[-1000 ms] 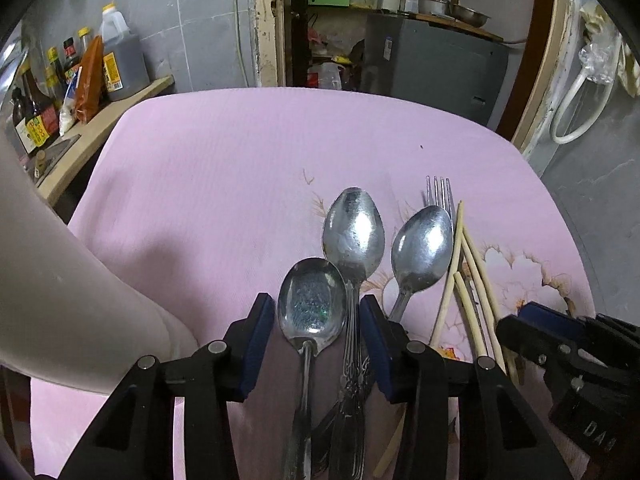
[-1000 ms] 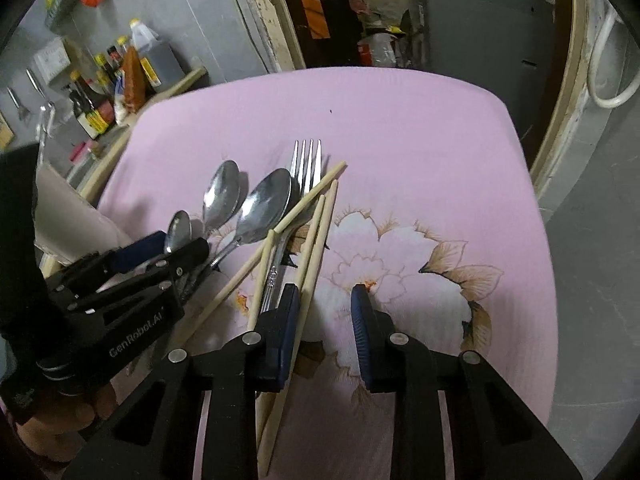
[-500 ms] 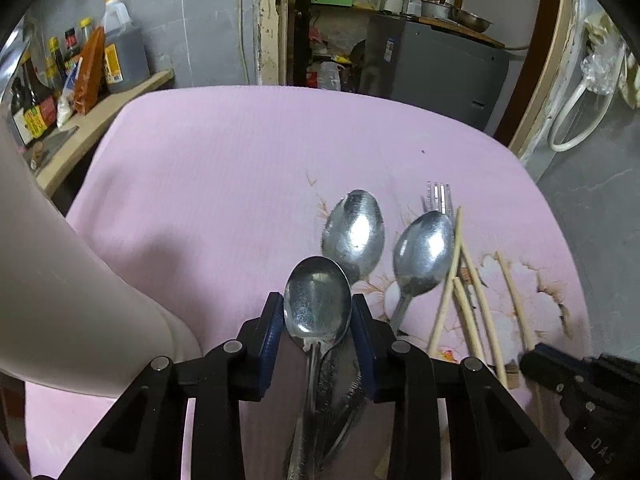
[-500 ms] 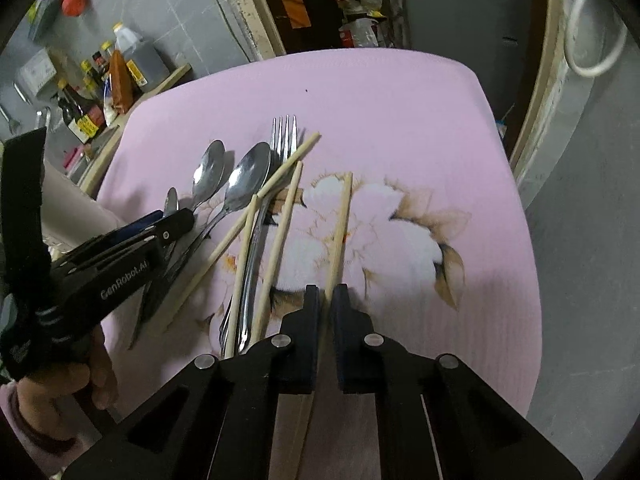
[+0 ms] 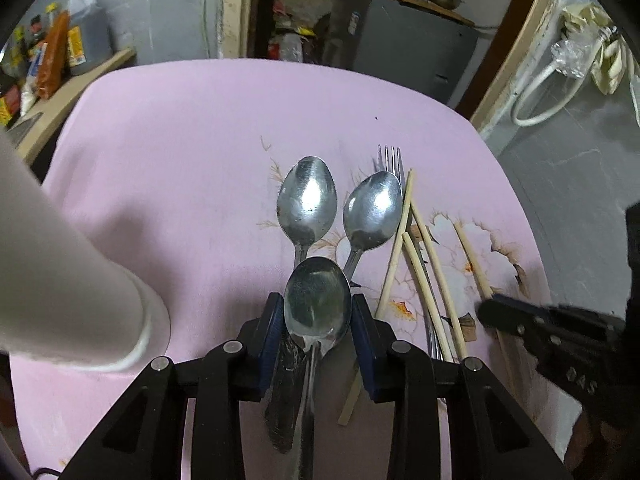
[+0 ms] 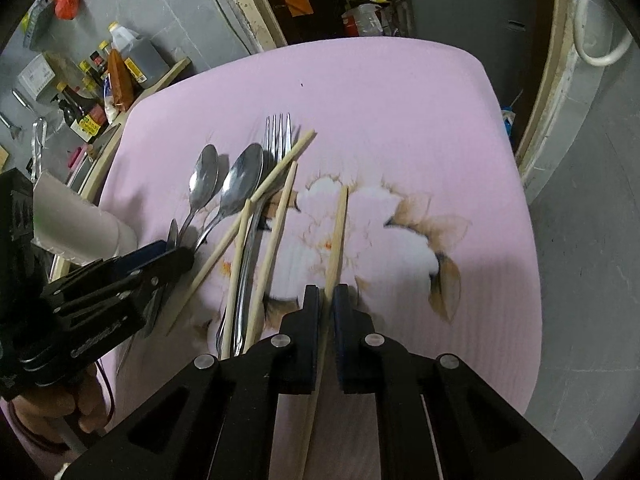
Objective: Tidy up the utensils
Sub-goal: 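Lower the left tool onto a spoon while the right tool grasps a chopstick, then carry the spoon and chopstick into the white caddy with both tools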
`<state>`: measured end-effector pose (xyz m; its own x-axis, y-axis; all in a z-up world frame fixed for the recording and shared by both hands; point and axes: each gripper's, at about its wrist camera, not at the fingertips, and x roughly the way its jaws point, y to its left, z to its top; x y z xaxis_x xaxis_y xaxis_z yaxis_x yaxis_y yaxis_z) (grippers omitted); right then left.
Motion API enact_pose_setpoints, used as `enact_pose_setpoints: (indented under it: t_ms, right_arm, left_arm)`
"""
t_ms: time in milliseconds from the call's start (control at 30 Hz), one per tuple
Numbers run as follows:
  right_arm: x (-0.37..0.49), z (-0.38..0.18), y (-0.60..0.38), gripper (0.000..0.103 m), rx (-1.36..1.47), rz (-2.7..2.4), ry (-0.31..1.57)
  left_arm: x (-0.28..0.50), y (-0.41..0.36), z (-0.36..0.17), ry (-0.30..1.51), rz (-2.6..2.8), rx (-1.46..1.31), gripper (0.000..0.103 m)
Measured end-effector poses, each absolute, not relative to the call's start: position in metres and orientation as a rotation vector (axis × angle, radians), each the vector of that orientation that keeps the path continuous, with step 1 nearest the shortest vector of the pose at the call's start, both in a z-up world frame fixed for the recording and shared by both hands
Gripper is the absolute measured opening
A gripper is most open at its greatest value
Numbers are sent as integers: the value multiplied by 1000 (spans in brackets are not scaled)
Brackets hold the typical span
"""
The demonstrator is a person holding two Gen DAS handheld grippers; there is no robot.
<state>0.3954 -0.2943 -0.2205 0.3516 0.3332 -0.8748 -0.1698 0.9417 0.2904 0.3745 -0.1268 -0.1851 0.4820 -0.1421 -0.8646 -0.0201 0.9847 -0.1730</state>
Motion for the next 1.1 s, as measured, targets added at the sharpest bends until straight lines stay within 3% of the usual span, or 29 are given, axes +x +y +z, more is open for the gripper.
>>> enact_pose_setpoints:
  t_ms: [433,567,1100]
  right_arm:
    - [409,-218,-289,5,169,328,1182]
    - [391,-212,-305,5,314,356,1102]
    - [324,-163,-313,5,419,412,762]
  left_arm:
    - [394,-129,-183,1109,-112,-159,32]
    - [379,-122,-180,1070,-156,-201,31]
    - [305,-117,-132,797,-330,-200,31]
